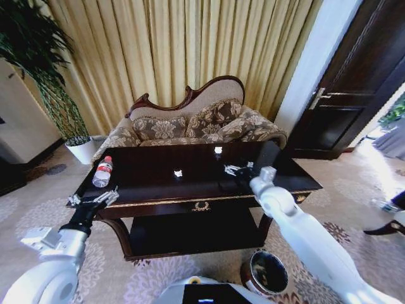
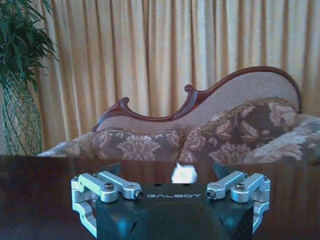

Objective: Move to the front of the table and place the trash on the table into the trash bin.

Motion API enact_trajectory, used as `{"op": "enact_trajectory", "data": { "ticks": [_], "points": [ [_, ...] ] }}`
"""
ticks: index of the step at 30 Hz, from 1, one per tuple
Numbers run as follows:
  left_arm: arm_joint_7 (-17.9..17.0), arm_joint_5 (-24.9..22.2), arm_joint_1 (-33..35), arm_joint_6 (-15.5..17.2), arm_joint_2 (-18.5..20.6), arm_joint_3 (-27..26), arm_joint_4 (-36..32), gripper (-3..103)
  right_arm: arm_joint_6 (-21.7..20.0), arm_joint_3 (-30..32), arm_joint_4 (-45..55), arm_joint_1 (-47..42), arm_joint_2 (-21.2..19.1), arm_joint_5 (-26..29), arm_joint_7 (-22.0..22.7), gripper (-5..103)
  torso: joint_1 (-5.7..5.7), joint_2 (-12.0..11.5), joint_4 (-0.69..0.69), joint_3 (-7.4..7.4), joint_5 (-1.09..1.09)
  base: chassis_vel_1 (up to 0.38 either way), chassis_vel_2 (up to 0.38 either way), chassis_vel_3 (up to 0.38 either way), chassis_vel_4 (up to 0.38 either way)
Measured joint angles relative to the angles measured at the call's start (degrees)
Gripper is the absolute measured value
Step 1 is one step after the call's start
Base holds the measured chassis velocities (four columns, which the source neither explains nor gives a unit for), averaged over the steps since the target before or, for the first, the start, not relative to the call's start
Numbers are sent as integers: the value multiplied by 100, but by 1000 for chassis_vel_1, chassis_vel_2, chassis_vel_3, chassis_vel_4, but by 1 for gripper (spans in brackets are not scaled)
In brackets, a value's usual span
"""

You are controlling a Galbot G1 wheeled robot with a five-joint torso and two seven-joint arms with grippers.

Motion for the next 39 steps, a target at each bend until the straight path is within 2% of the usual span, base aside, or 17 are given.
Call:
{"op": "enact_trajectory", "data": {
  "ticks": [8,11,17,26,39],
  "points": [
    [-6,-14,56,-10,-28,-103,0,100,-74,-481,-923,845,540,-70,-53,100,0,0,-2,0,-1,0,0,0,0],
    [-7,-25,53,-12,-52,-116,0,100,-191,-702,-1479,1212,903,-251,-26,100,0,0,-3,0,-1,0,0,0,0],
    [-10,-42,-3,-32,-79,-99,1,100,-478,-789,-2048,1568,1270,-455,142,100,0,0,-2,0,-1,0,0,0,0],
    [-14,-96,-45,-33,-63,-44,1,100,-720,-743,-2253,1696,1275,-528,391,100,0,0,-3,0,0,0,0,0,0],
    [-16,-129,-111,-58,-46,29,1,100,-747,-663,-2498,1639,1268,-659,416,100,1,0,-2,-1,0,0,0,0,0]
  ]
}}
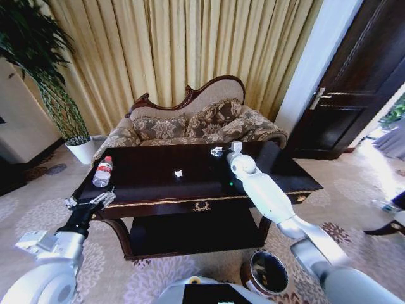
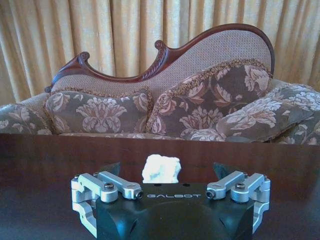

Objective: Move to the front of the table and place the trash on the table into the trash bin.

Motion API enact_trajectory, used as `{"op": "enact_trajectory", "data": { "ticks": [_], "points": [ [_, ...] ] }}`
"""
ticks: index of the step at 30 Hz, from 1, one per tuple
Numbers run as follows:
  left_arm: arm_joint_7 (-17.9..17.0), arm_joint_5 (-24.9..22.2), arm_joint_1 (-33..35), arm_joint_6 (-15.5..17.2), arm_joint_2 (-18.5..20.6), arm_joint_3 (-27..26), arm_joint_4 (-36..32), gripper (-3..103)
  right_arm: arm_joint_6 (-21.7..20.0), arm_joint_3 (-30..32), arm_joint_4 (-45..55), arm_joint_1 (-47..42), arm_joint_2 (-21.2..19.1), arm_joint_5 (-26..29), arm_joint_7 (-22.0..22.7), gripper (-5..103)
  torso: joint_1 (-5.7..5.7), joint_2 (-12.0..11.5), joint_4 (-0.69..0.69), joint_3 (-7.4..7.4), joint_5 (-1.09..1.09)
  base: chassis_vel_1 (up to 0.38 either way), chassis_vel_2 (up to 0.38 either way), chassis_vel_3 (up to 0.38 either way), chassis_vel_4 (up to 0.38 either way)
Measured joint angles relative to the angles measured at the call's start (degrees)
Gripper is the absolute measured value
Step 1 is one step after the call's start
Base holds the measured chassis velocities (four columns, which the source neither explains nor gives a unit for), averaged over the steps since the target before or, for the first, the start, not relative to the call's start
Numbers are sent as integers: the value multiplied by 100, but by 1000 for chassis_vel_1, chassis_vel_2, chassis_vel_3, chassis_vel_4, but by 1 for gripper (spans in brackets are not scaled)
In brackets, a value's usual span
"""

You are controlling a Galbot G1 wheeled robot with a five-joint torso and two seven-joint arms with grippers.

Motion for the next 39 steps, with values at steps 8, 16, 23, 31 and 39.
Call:
{"op": "enact_trajectory", "data": {
  "ticks": [8,16,23,31,39],
  "points": [
    [10,-39,3,-2,7,-31,0,100,32,-31,-16,-42,-10,-137,-5,90,0,0,0,0,0,0,0,0,0],
    [10,-63,-19,-2,47,-7,0,100,102,-54,71,-94,-81,-216,5,58,0,0,0,0,0,0,0,0,0],
    [15,-64,-20,1,82,0,0,100,136,-34,204,-178,-177,-230,3,36,0,1,-1,0,0,0,0,0,0],
    [10,-81,0,5,72,-33,0,100,257,100,650,-313,-263,-84,319,4,0,0,0,0,1,0,0,0,0],
    [-6,-137,-18,-36,66,-144,0,100,431,466,1970,-747,-845,158,696,0,0,1,0,-1,0,0,0,0,0]
  ]
}}
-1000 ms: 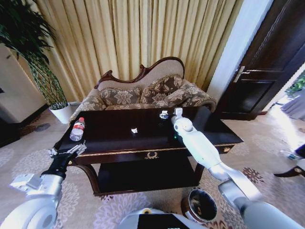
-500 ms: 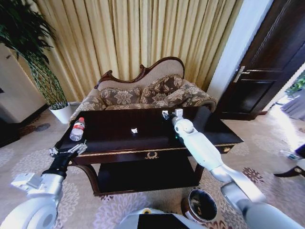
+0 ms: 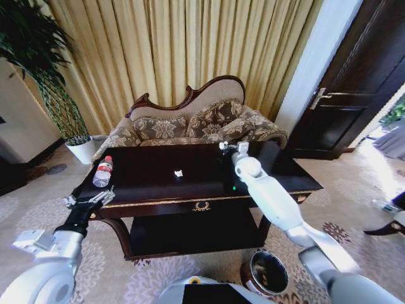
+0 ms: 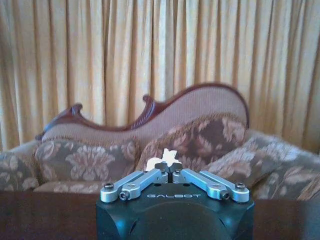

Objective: Move to the front of the table and place the trash on the table into the trash bin.

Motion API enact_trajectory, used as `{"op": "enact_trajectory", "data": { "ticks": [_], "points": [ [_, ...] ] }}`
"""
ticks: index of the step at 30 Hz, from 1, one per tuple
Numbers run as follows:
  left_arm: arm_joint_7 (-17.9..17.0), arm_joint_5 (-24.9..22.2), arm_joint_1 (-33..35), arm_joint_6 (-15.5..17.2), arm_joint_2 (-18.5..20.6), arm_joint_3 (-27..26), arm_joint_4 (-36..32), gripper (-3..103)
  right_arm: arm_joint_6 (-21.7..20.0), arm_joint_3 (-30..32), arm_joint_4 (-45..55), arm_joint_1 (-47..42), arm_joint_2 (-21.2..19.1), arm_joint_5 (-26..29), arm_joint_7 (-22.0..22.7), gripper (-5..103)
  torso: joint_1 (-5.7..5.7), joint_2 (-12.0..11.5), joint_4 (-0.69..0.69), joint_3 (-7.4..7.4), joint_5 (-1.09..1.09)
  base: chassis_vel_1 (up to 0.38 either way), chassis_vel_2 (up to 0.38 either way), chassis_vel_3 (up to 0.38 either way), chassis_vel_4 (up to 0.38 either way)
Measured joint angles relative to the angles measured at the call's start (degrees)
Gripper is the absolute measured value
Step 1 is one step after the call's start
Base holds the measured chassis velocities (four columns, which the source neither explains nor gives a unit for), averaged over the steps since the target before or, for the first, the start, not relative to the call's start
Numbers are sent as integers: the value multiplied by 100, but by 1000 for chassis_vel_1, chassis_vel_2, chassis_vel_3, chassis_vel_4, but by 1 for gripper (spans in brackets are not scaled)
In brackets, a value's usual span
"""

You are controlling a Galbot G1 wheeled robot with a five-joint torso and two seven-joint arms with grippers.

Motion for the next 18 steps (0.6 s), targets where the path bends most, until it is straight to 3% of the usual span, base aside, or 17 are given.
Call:
{"op": "enact_trajectory", "data": {
  "ticks": [5,9,18],
  "points": [
    [8,-5,-49,-17,2,34,0,100,136,638,983,-967,-571,2,49,0,0,0,-2,0,1,0,0,0,0],
    [17,2,-73,-24,35,96,0,100,266,1168,1499,-1780,-760,-12,110,0,-1,0,-1,0,2,0,0,0,0],
    [141,-2,-89,-63,124,130,48,100,449,1907,2262,-2918,-635,-107,277,0,-1,0,1,0,0,0,0,0,0]
  ]
}}
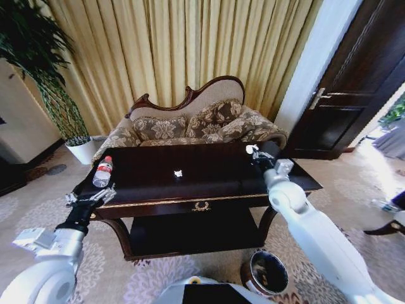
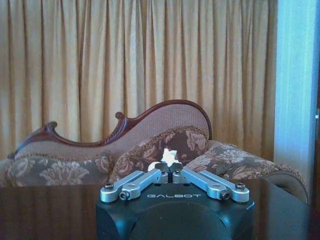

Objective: Move to the front of the table and place the trash on the table into the trash bin.

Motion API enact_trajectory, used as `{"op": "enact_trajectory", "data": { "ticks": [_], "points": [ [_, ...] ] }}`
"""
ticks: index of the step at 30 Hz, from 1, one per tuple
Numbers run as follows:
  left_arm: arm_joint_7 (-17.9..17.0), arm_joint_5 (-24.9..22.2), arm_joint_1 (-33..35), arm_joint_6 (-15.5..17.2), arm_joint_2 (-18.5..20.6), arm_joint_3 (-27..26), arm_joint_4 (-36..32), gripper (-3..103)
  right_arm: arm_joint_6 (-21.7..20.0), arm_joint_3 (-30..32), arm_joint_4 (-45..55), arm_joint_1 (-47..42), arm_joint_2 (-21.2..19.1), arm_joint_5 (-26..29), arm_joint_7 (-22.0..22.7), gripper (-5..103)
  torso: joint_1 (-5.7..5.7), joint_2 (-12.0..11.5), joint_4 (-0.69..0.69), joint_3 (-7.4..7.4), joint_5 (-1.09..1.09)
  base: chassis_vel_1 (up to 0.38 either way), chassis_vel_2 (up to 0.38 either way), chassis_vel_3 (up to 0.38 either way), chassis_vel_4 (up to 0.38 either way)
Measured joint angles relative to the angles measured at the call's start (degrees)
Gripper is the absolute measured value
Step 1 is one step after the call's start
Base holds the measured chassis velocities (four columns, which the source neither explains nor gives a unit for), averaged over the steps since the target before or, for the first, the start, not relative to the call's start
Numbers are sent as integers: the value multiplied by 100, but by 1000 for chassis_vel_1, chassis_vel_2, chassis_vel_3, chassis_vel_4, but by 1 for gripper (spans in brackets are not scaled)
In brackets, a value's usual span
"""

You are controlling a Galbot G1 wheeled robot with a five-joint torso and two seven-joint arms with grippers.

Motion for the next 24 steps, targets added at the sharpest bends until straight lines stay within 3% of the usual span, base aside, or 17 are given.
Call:
{"op": "enact_trajectory", "data": {
  "ticks": [14,24],
  "points": [
    [113,-235,-211,-35,224,-63,265,100,265,384,378,-1009,465,-410,-117,0,2,-2,-1,1,0,31,-34,-28,30],
    [158,-247,-225,-32,176,-115,247,100,268,449,446,-1114,538,-458,-143,0,1,-1,0,1,1,207,-202,-204,220]
  ]
}}
